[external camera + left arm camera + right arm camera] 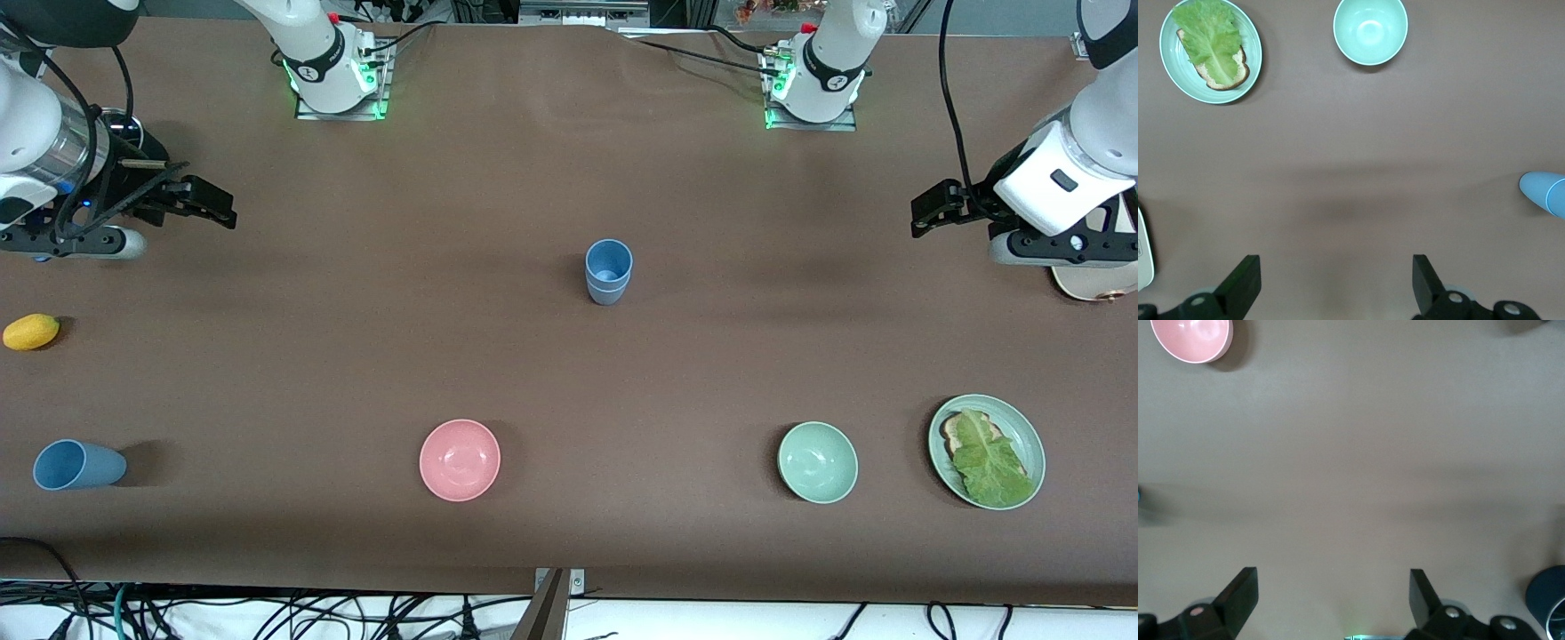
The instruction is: Stack blue cups with both arms
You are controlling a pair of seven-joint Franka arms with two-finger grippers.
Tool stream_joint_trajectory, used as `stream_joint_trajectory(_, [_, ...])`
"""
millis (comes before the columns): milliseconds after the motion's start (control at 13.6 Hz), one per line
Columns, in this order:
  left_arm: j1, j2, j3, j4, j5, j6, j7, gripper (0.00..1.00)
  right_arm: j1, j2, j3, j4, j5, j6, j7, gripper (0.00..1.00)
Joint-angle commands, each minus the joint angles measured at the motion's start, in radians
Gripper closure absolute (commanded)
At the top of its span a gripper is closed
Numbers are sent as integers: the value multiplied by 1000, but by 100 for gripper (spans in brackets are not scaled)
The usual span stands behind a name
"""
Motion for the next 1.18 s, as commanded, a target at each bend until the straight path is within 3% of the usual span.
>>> stream_joint_trajectory(0, [3, -14, 1, -4, -21, -8, -1, 0, 1, -6, 1, 13, -16, -18, -13, 0])
stream_joint_trajectory(1107, [3, -14, 1, -3, -19, -7, -1, 0, -8, 3, -2, 46, -17, -51, -40, 0])
